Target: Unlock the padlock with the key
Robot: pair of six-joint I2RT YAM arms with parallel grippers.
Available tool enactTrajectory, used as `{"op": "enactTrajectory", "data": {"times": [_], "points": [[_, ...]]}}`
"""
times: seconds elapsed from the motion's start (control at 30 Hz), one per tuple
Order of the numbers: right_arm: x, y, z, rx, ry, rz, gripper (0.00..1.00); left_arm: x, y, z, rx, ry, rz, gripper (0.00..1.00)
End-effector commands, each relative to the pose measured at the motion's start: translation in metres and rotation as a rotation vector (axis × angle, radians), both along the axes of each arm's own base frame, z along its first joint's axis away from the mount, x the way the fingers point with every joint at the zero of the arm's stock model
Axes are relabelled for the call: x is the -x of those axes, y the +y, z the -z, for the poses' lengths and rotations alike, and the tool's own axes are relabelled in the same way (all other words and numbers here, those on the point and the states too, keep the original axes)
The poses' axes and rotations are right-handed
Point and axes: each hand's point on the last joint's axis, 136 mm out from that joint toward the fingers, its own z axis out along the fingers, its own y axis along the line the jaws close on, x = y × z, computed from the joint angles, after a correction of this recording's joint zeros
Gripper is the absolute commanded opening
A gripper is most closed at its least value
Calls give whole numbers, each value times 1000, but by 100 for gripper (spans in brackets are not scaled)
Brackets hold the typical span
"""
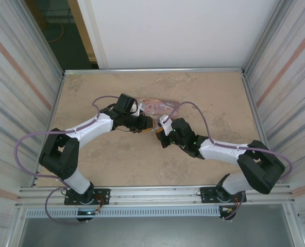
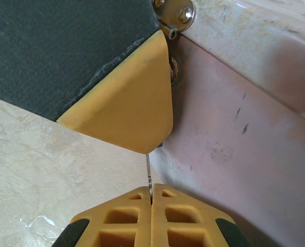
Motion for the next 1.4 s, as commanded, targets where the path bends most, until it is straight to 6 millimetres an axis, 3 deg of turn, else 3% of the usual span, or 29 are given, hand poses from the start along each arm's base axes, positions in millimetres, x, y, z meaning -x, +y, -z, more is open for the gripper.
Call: {"op": "enactTrajectory", "data": {"times": [0.0,1.37], "points": [[-9,10,-19,-49,-42,-13,0,1,-10,-34,86,-78,44,0],[-6,8,-33,-159,-44,-23,0,2,-9,-30,86,-69,38,0]]}}
